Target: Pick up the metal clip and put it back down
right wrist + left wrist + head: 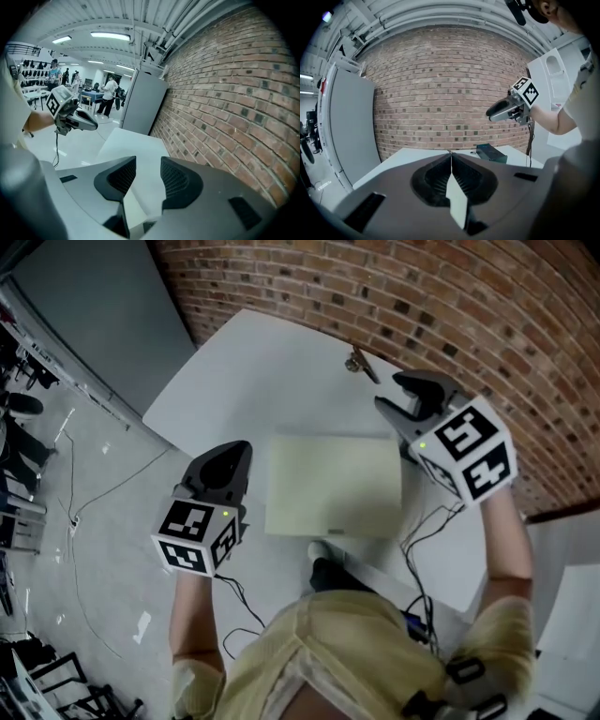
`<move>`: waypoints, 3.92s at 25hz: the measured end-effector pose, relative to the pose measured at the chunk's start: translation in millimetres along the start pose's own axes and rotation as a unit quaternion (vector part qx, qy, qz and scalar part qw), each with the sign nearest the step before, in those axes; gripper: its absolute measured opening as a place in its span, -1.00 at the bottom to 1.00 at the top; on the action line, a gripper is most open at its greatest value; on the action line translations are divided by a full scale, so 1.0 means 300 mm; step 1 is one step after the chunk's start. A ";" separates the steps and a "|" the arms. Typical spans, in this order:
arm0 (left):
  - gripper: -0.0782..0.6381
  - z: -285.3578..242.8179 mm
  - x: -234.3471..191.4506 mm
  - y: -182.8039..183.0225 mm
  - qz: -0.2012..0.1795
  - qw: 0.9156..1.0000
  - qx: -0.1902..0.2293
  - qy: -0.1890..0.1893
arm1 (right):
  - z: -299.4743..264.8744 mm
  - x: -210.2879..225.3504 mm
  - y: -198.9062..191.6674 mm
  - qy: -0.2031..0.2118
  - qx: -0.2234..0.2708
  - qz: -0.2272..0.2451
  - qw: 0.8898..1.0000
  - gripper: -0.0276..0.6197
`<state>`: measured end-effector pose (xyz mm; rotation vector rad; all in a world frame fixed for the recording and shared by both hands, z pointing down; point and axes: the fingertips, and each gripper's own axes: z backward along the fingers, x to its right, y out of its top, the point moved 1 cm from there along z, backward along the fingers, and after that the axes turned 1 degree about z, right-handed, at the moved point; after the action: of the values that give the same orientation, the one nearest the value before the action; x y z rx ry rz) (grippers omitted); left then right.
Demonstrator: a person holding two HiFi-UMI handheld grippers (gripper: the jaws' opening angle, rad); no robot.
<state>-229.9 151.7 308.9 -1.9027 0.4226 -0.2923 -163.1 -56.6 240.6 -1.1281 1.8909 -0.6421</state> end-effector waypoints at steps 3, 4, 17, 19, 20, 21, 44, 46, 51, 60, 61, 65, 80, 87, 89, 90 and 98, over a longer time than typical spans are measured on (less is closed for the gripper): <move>-0.77 -0.115 -0.027 0.044 -0.020 1.000 -0.011 -0.008 | -0.065 0.071 -0.037 0.000 -0.014 -0.003 1.000 -0.47; -0.77 -0.152 -0.036 0.057 -0.024 1.000 -0.015 -0.010 | -0.089 0.096 -0.055 -0.002 -0.018 -0.003 1.000 -0.47; -0.77 -0.558 -0.126 0.103 -0.051 0.995 -0.064 -0.060 | -0.410 0.229 -0.248 0.020 -0.035 -0.117 0.992 -0.47; -0.77 -0.628 -0.143 0.107 -0.056 0.994 -0.067 -0.072 | -0.474 0.245 -0.275 0.023 -0.037 -0.144 0.989 -0.47; -0.77 -0.660 -0.149 0.106 -0.058 0.993 -0.068 -0.079 | -0.505 0.253 -0.285 0.019 -0.039 -0.151 0.988 -0.47; -0.77 -0.690 -0.154 0.102 -0.060 0.992 -0.070 -0.087 | -0.535 0.257 -0.295 0.014 -0.041 -0.156 0.987 -0.47; -0.77 -1.239 -0.240 -0.119 -0.104 0.980 -0.090 -0.144 | -1.080 0.367 -0.636 -0.085 -0.157 -0.147 0.973 -0.47; -0.77 -1.271 -0.246 -0.130 -0.095 0.980 -0.089 -0.148 | -1.124 0.379 -0.652 -0.093 -0.160 -0.140 0.973 -0.47; -0.77 -1.328 -0.261 -0.159 -0.082 0.982 -0.087 -0.148 | -1.187 0.412 -0.689 -0.119 -0.170 -0.113 0.972 -0.47; -0.77 -1.399 -0.302 -0.195 -0.069 0.986 -0.075 -0.132 | -1.283 0.457 -0.738 -0.145 -0.183 -0.055 0.971 -0.47; -0.77 -1.403 -0.302 -0.198 -0.067 0.986 -0.075 -0.132 | -1.291 0.462 -0.742 -0.149 -0.184 -0.048 0.970 -0.47; -0.77 -1.407 -0.301 -0.209 -0.062 0.986 -0.071 -0.136 | -1.316 0.482 -0.762 -0.164 -0.191 -0.035 0.967 -0.52; -0.77 -1.405 -0.346 -0.246 -0.037 0.988 -0.074 -0.128 | -1.299 0.519 -0.746 -0.232 -0.193 0.017 0.953 -0.88; -0.77 -1.387 -0.350 -0.236 -0.046 0.989 -0.071 -0.122 | -1.265 0.509 -0.716 -0.243 -0.186 0.032 0.952 -0.89; -0.77 -1.379 -0.359 -0.224 -0.047 0.990 -0.068 -0.118 | -1.253 0.513 -0.694 -0.247 -0.179 0.034 0.952 -0.89; -0.77 -1.374 -0.361 -0.218 -0.045 0.990 -0.069 -0.117 | -1.245 0.516 -0.681 -0.248 -0.175 0.035 0.952 -0.89; -0.77 -1.306 -0.355 -0.137 -0.034 0.991 -0.063 -0.116 | -1.161 0.497 -0.554 -0.249 -0.147 0.052 0.956 -0.89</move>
<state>-475.3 -120.8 487.8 -2.0493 0.2255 -0.0885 -419.6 -261.0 492.7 -1.2266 1.6174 -0.0012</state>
